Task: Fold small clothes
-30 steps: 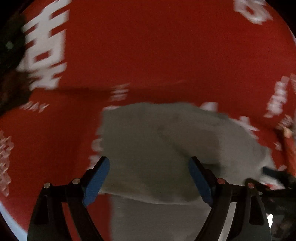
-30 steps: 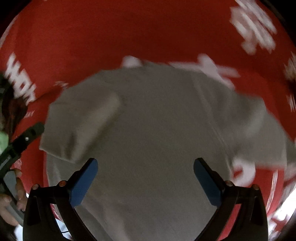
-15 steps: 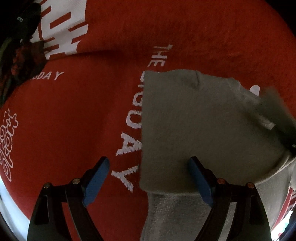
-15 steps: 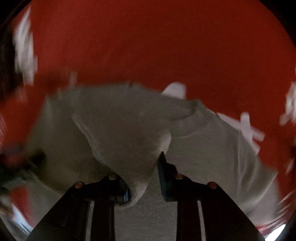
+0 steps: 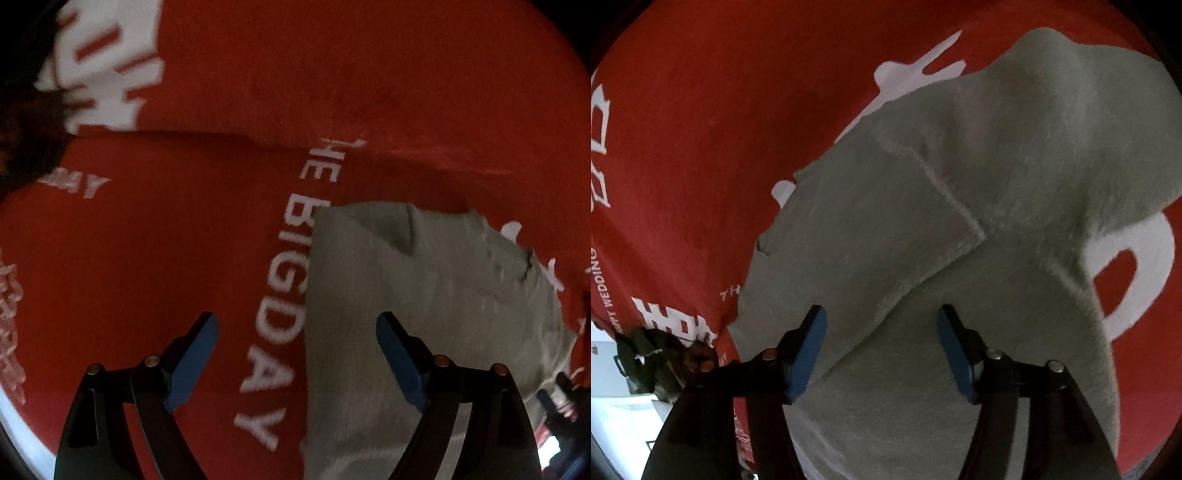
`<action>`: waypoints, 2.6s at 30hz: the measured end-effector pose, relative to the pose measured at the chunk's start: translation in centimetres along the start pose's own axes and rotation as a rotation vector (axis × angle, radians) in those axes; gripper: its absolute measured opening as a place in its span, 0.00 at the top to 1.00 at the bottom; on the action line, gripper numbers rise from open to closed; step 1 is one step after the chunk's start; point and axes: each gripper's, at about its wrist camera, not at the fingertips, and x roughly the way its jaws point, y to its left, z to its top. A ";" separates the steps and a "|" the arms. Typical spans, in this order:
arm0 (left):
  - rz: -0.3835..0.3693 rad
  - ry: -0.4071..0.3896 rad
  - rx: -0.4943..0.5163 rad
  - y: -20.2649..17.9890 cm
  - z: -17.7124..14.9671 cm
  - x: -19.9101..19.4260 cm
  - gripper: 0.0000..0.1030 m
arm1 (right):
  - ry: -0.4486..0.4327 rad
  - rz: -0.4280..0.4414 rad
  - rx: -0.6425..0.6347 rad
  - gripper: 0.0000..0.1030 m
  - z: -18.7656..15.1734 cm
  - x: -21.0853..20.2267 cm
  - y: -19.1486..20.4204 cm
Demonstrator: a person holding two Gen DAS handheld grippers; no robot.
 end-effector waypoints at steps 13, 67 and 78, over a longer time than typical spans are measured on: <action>-0.128 -0.052 0.043 -2.0 2.2 -0.2 0.88 | 0.013 -0.004 -0.123 0.92 3.0 1.8 3.7; 0.010 -0.062 0.073 4.2 -5.3 -2.6 0.14 | 0.263 0.163 -0.184 0.45 -12.6 9.0 13.2; 0.074 -0.044 0.111 0.8 -5.3 0.1 0.13 | -0.009 -0.057 0.072 0.93 0.2 3.3 2.8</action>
